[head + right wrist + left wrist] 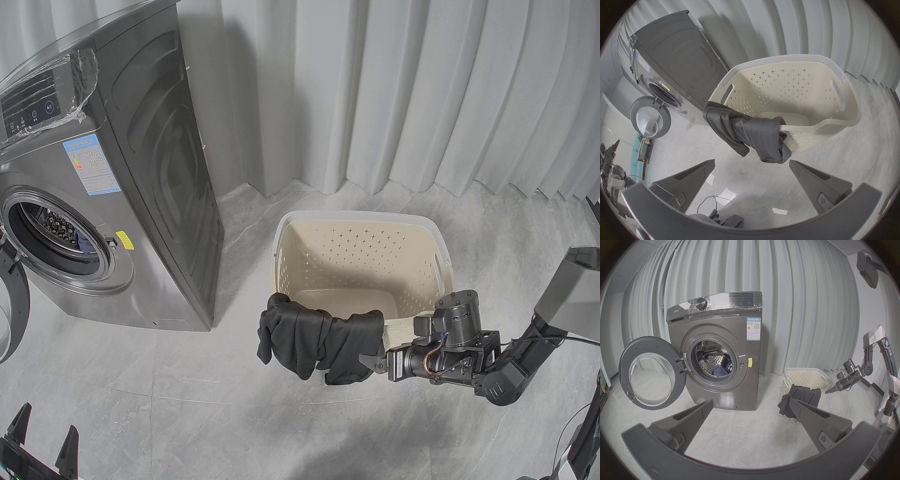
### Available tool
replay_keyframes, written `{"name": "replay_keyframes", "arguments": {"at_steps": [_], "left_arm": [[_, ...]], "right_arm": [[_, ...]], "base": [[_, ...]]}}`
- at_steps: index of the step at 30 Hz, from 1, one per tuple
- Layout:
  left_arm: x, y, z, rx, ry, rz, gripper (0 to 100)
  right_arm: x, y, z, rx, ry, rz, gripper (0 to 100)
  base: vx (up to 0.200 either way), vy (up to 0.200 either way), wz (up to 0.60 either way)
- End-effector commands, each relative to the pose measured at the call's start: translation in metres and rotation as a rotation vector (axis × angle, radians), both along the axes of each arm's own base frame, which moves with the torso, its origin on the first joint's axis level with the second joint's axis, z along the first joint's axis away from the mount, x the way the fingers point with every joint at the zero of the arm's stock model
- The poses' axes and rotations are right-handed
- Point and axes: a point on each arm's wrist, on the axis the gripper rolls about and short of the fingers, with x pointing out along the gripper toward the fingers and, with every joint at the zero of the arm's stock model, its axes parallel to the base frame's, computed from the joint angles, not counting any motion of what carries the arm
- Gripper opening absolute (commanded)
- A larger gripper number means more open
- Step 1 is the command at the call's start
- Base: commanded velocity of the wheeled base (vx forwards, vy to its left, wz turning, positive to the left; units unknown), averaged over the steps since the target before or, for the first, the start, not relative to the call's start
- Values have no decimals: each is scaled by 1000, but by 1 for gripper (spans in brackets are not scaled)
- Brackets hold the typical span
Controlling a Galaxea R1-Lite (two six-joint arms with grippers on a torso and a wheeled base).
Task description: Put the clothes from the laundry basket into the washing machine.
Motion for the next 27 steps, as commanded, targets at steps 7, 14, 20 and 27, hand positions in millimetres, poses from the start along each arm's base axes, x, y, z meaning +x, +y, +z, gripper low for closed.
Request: {"name": "replay_keyframes", "arguments": {"at_steps": [7,14,20,27], "left_arm": [[1,0,-5,-1,7,0,100],[1,0,-5,-1,7,0,100],[1,0,-5,-1,7,0,100],[1,0,-5,-1,7,0,100]], "right_arm": [[26,21,-28,-20,15,1,100],[42,30,-34,-9,-4,0,100],[55,38,-42,-21,-27,-30,100],[72,43,-46,-18,-62,-71,100]], "base": [[0,0,0],[0,0,0],[0,0,0],[0,0,0]]}}
